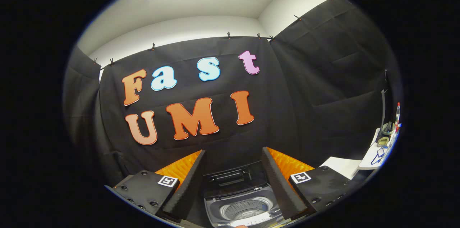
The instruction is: Put the clothes into the washing machine and then close the washing machine lid.
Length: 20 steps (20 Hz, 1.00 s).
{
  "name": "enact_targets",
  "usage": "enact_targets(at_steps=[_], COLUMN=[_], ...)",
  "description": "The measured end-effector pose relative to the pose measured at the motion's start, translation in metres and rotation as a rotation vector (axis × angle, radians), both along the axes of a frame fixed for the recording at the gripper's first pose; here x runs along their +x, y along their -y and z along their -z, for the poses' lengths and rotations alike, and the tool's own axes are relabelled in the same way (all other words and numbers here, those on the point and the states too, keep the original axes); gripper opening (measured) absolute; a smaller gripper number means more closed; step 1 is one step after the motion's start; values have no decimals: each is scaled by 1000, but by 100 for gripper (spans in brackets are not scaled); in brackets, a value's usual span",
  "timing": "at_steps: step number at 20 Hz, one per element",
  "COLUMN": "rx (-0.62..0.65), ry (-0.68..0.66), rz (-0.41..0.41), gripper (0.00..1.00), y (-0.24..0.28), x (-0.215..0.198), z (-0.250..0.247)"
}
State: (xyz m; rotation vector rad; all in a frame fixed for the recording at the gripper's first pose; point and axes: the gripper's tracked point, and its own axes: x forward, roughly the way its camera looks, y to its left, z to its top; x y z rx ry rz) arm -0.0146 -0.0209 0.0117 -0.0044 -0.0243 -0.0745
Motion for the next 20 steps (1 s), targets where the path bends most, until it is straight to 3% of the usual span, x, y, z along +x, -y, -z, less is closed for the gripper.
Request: enact_targets(at_steps=[8, 13, 20], rx=[-57, -12, -42], ry=[-6, -59, -133], rz=[-28, -130, -279], gripper=[98, 98, 98], y=[-24, -80, -176], x=[4, 18, 40], z=[2, 24, 59])
